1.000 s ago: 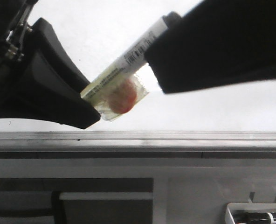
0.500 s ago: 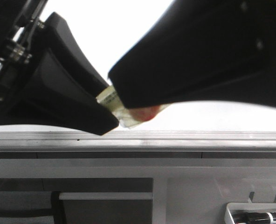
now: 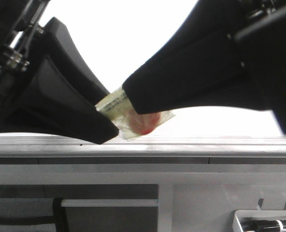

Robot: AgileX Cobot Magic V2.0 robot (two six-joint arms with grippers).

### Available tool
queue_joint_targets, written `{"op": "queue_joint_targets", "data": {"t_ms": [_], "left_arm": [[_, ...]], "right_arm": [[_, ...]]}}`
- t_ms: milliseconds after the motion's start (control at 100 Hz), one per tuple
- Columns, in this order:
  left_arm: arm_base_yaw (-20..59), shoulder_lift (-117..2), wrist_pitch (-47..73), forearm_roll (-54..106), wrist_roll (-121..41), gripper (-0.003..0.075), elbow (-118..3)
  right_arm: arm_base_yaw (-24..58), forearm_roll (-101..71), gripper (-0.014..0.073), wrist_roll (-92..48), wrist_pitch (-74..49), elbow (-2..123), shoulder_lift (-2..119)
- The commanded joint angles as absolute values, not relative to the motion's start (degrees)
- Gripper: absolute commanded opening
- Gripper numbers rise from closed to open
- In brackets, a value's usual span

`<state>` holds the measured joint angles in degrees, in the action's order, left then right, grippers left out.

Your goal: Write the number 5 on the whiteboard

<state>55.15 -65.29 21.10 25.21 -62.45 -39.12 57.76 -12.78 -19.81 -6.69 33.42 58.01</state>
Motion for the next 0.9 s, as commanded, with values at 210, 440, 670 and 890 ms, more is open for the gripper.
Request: {"op": "queue_joint_targets", "data": {"t_ms": [210,440,670,890], "left_arm": [[55.7,-62.5,15.9,31.3,-60.1,0.023,-41.2],[54.6,-51.6,15.9,30.9,-52.0,0.0465,-41.2],[44.6,-33.9,16.5,30.8,-34.5,0.0189,-38.6],[35.0,-19.7,17.3,30.9,-30.1,-0.002,-28.8]], "right_arm": [[57.4,-13.4,-0.0067,-19.4,-3.8,35.3,57.6],[54.0,-12.8,-0.0067,-19.4,-7.1,35.3,54.1],[50.4,-5.2,-0.0058,-19.4,-18.5,41.4,52.4],[47.7,-3.4,-0.0058,-19.4,-23.6,51.3,56.5]]}}
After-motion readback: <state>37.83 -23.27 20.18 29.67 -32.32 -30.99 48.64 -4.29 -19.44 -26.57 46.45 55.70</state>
